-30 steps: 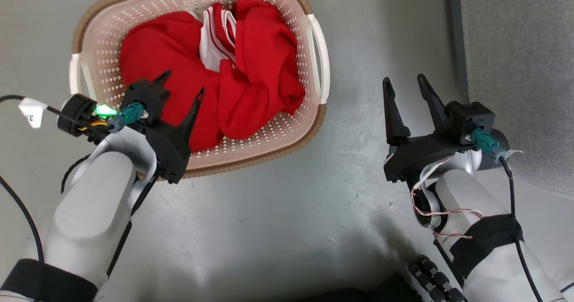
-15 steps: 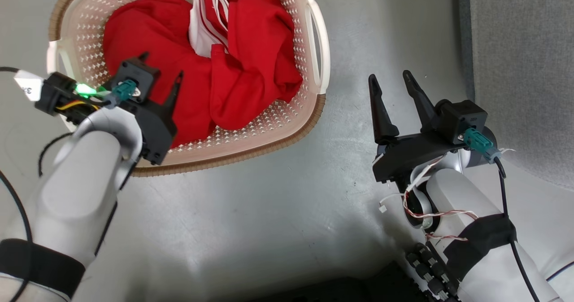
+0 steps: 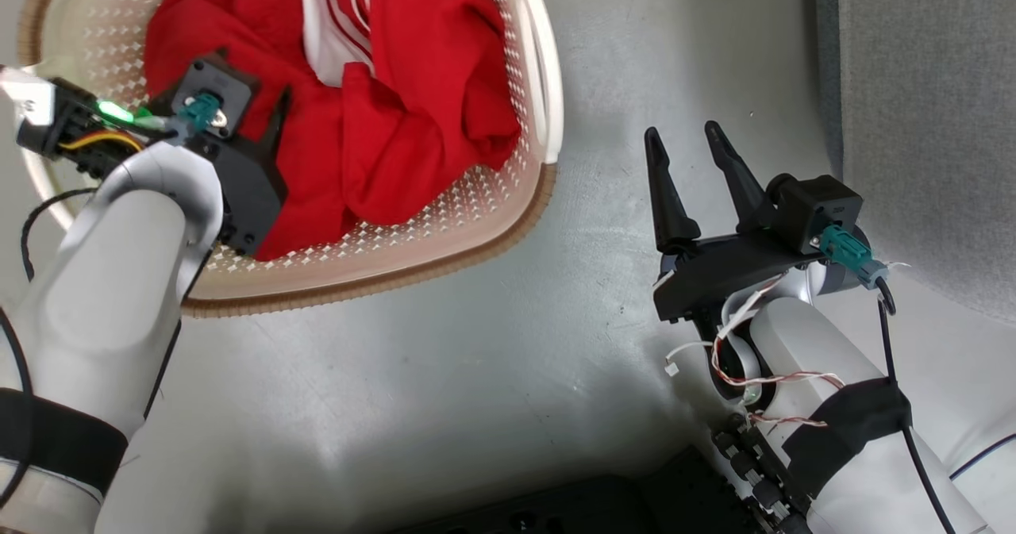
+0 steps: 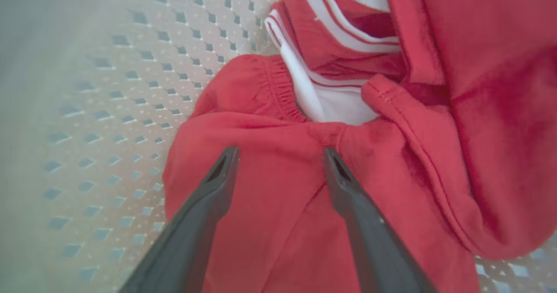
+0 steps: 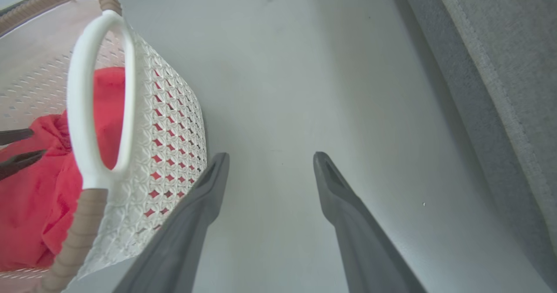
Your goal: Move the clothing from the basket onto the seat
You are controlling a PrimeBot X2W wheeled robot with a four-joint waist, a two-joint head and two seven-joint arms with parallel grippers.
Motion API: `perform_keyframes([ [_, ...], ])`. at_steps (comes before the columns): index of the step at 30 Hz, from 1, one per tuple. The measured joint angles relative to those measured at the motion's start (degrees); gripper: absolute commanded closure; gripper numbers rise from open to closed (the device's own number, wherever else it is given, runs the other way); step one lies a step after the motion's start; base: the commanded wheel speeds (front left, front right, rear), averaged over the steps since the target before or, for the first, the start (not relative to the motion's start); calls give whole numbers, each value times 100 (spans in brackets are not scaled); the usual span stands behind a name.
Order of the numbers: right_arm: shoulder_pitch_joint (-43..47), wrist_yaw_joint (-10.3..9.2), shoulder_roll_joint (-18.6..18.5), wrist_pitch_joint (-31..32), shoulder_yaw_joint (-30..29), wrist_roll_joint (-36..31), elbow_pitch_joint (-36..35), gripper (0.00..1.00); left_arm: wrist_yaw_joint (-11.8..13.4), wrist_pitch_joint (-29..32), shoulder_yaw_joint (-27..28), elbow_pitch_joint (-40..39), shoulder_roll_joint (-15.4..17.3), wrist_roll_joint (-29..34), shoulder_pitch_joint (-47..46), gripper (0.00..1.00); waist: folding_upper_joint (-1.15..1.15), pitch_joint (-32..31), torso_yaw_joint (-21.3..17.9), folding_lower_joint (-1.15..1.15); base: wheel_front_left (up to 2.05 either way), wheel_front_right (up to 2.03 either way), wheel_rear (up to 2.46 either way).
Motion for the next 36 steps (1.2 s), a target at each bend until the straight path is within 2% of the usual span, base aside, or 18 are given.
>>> perform_keyframes([
  [7, 8, 0, 0, 0, 46, 70, -10, 0, -15, 22, -134, 208, -93, 18, 34, 0, 0, 37, 20, 0, 0, 0, 0],
  [14, 8, 0, -1, 0, -2, 69, 7, 0, 124, 147, -383, 120, -349, 168, 237, 0, 0, -19, 77, 0, 0, 0, 0],
  [20, 8, 0, 0, 0, 65, 81, -19, 0, 122, 272, -450, 252, -151, 335, 190, 0, 0, -32, 86, 0, 0, 0, 0],
  [23, 5, 0, 0, 0, 148, 166, -75, 0, 25, 304, -463, 514, -52, 366, -35, 0, 0, -18, 61, 0, 0, 0, 0],
  [27, -3, 0, -1, 0, 234, 186, -118, 0, 20, 311, -450, 844, 169, 372, -364, 0, 0, 22, -9, 1, 0, 0, 0],
  [29, -5, 0, 3, 0, 246, 213, -137, 0, 20, 310, -472, 905, 165, 379, -386, 0, 0, 48, -46, 0, 0, 0, 0],
  [30, -5, 0, 2, 0, 243, 213, -138, 0, 20, 301, -481, 914, 135, 380, -371, 29, 0, 59, -62, 0, 0, 0, 0],
  [31, -5, 0, 0, 0, 240, 213, -136, 0, 20, 275, -498, 923, 94, 380, -352, 29, 0, 67, -74, 0, 0, 0, 0],
  [32, -5, 0, 1, 0, 242, 213, -135, 0, 19, 261, -515, 936, 43, 381, -339, 96, 0, 73, -84, 1, 0, 0, 0],
  [33, -5, 0, 0, 0, 240, 213, -133, 0, 19, 259, -522, 956, -9, 380, -338, 100, 1, 76, -90, 1, 0, 0, 0],
  [36, -4, 0, 1, 0, 233, 213, -119, 0, 18, 211, -530, 989, -78, 380, -336, 100, 0, 68, -94, 0, 0, 0, 0],
])
